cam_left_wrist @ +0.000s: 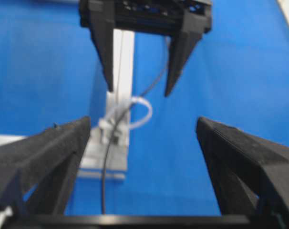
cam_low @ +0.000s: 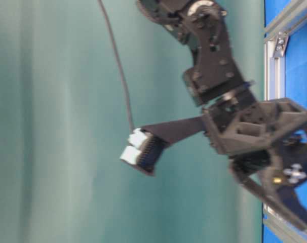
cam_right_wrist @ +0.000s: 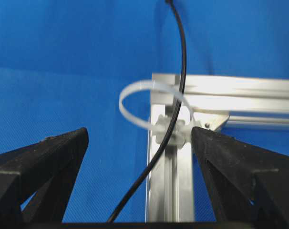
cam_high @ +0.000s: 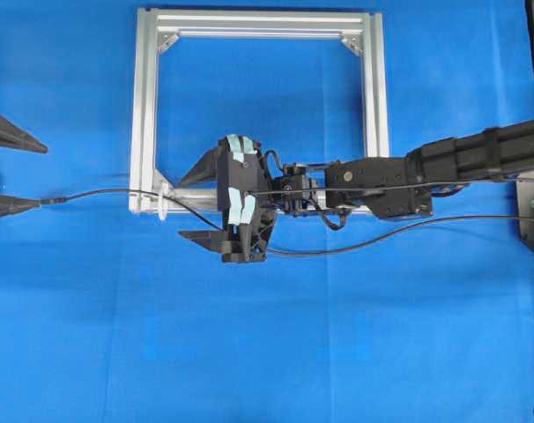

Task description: Insert the wire through the string loop located on the left side.

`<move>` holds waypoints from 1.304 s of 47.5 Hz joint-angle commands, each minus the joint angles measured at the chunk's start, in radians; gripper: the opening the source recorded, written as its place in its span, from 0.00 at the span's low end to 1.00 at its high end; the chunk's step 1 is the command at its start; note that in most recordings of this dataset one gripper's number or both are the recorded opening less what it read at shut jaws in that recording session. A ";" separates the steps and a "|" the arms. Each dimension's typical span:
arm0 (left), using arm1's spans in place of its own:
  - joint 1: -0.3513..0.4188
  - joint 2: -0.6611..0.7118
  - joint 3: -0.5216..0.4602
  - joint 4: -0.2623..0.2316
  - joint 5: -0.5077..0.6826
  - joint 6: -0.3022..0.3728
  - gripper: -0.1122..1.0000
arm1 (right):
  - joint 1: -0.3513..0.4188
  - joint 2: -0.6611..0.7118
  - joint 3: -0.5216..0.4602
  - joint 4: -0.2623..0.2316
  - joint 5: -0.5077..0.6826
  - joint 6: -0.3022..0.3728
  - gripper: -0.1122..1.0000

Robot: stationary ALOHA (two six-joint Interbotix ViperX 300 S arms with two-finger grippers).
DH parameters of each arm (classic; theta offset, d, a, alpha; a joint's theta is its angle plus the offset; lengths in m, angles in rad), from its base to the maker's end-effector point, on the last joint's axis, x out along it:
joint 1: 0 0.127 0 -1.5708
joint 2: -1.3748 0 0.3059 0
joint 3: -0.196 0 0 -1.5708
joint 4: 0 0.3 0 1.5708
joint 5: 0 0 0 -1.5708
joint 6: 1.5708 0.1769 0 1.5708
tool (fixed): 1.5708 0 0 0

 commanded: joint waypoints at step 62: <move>0.002 -0.041 -0.061 0.002 -0.107 0.012 0.87 | -0.029 -0.296 -0.143 -0.002 0.244 -0.006 0.98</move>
